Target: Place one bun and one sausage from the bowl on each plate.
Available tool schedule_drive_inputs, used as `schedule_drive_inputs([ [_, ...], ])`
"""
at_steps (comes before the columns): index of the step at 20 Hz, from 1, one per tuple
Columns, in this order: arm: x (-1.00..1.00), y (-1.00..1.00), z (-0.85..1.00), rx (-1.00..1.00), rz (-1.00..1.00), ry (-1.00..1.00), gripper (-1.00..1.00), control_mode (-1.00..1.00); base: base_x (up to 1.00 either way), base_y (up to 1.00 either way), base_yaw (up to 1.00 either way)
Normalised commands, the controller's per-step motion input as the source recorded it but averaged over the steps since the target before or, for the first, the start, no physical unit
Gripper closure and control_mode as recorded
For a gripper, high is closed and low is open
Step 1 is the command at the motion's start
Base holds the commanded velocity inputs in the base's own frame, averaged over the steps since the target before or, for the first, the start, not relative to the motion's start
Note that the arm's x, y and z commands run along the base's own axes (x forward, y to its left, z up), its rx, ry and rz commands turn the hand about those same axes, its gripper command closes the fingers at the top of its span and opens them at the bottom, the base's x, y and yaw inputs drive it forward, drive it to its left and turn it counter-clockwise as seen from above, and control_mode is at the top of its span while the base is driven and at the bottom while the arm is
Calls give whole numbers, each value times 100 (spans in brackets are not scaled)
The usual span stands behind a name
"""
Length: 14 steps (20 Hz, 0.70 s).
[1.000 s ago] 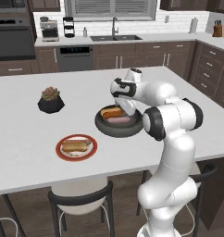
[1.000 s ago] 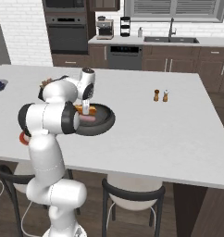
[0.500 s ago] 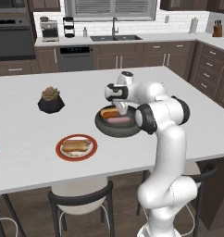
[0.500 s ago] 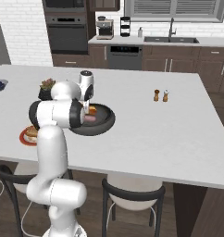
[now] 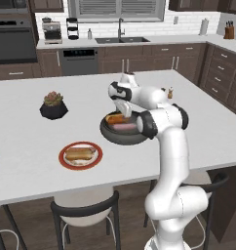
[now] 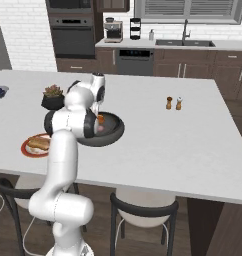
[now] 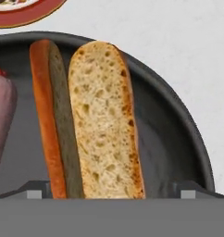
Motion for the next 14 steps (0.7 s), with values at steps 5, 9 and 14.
schedule_drive_inputs([
  [5,-41,0,-49,0,0,-1,-100,-100,0,0,0],
  [9,-39,0,-55,0,0,-1,-100,-100,0,0,0],
  [14,-1,0,-53,0,0,-3,-100,-100,0,0,0],
])
